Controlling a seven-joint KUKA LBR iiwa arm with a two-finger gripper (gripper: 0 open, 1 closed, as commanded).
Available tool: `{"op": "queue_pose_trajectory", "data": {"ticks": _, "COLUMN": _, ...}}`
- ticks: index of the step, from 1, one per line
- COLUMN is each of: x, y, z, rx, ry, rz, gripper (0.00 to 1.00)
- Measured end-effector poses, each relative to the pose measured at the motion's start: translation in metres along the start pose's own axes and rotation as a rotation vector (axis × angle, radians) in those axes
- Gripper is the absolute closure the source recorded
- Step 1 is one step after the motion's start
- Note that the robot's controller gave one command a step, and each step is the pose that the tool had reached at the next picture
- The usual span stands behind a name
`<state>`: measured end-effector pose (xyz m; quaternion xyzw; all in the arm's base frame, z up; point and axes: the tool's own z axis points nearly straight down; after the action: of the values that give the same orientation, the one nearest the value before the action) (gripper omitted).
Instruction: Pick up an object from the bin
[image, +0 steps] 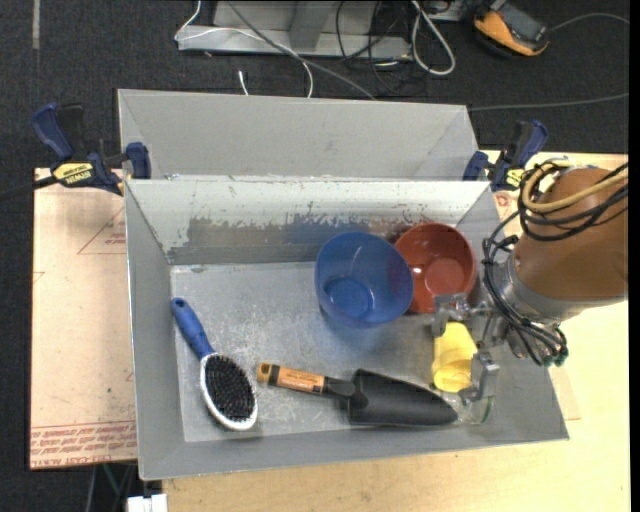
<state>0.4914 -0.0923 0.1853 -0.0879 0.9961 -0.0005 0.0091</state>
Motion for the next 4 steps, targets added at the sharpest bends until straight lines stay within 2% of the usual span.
{"op": "queue_pose_trajectory", "data": {"ticks": 1, "x": 0.007, "y": -0.014, "z": -0.028, "rx": 0.0, "ry": 0.0, "rz": 0.021, "gripper": 0.0}}
{"op": "queue_pose_trajectory", "data": {"ticks": 2, "x": -0.005, "y": -0.015, "z": 0.079, "rx": 0.003, "ry": -0.01, "rz": -0.118, "gripper": 0.0}}
{"op": "queue_pose_trajectory", "data": {"ticks": 3, "x": -0.004, "y": -0.008, "z": 0.099, "rx": 0.0, "ry": -0.004, "rz": -0.112, "gripper": 0.0}}
{"op": "queue_pose_trajectory", "data": {"ticks": 4, "x": -0.027, "y": -0.031, "z": 0.091, "rx": -0.003, "ry": -0.012, "rz": -0.429, "gripper": 1.0}}
